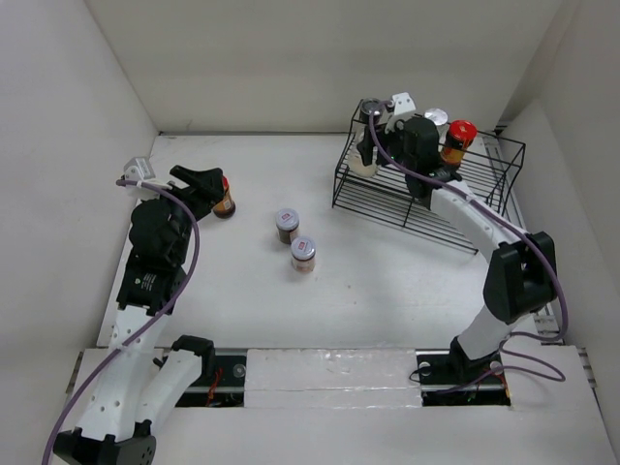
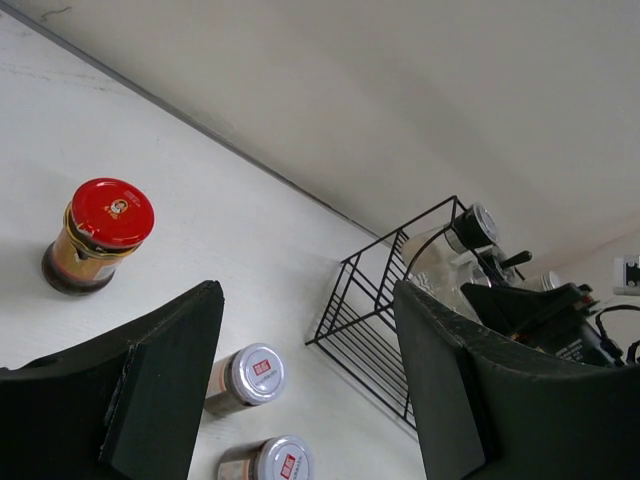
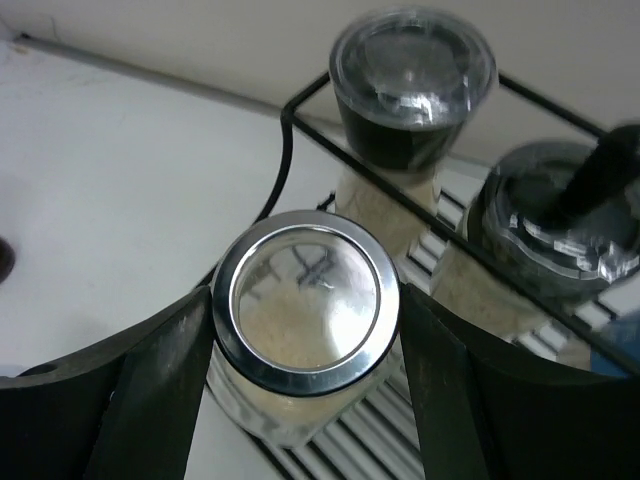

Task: Organize the condiment bottles

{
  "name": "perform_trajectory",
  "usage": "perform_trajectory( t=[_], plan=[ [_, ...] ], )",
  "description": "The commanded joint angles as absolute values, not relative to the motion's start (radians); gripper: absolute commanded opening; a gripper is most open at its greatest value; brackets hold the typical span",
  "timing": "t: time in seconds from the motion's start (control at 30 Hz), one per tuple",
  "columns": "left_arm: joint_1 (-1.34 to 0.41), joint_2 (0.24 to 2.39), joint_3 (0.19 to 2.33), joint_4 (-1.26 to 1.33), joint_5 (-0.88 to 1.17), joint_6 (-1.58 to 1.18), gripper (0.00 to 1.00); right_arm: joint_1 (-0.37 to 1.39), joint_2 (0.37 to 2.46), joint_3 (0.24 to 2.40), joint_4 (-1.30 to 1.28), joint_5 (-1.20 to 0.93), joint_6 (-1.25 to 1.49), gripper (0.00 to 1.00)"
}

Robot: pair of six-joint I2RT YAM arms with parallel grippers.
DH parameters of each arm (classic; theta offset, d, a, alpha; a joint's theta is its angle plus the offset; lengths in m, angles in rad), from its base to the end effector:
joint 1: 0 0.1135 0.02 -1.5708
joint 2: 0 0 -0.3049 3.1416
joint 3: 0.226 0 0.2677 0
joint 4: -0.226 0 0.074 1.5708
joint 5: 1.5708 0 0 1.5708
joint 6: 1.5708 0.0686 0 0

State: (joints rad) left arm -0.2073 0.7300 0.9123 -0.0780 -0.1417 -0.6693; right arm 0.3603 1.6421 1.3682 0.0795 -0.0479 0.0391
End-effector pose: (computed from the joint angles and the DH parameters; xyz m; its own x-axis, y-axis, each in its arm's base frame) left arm 0.1778 -0.0275 0.4379 0.0388 -0.6358 -0.7709 0.1152 0.7692 -0.6286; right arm 0.4190 0.1614 0.3773 -0.1961 -0.0322 -0.9801 -0.3887 0.9201 0.0476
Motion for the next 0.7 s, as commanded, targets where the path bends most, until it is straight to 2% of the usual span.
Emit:
perform_trajectory(
  t=[0.0,0.07,0.13,0.17,0.2,0.23,0.3,0.5,0.53,0.67],
  plan=[
    [-0.207,0.718,0.919,-0.026,-0.13,-0.652,0.65,0.354,1.655,1.431,0.144,-0.031,0.035,0.43],
    [-0.207,0.729,0.919,-0.026,-0.13,-0.652,0.65,0.354,1.667,1.431,0.144,-0.031,0.035,0.44],
    [-0.207,0.729,0.919,-0.026,-0.13,-0.652,0.65,0.354,1.667,1.442,0.144,-0.02,0.035,0.49],
    [-0.207,0.729,0.919,-0.026,-0.121,-0.652,0.65,0.354,1.667,1.442,0.134,-0.02,0.035,0.56],
    [-0.207,0.729,0.919,-0.026,-0.121,-0.652,0.65,0.354,1.667,1.442,0.133,-0.02,0.035,0.79],
    [-0.207,0.729,0.919,-0.026,-0.121,-0.652,0.65,0.354,1.667,1.442,0.133,-0.011,0.035,0.88],
    [-0.207,0.739,0.929,-0.026,-0.13,-0.652,0.65,0.364,1.637,1.46,0.124,-0.011,0.035,0.99],
    [-0.207,0.739,0.943,-0.049,-0.176,-0.658,0.7,0.428,1.575,1.471,0.124,-0.031,0.003,1.0],
    [-0.207,0.739,0.953,-0.06,-0.186,-0.669,0.73,0.443,1.575,1.485,0.124,-0.05,-0.006,1.0],
    [-0.207,0.739,0.953,-0.069,-0.196,-0.698,0.82,0.558,1.685,1.554,0.124,-0.182,-0.006,0.94]
  ],
)
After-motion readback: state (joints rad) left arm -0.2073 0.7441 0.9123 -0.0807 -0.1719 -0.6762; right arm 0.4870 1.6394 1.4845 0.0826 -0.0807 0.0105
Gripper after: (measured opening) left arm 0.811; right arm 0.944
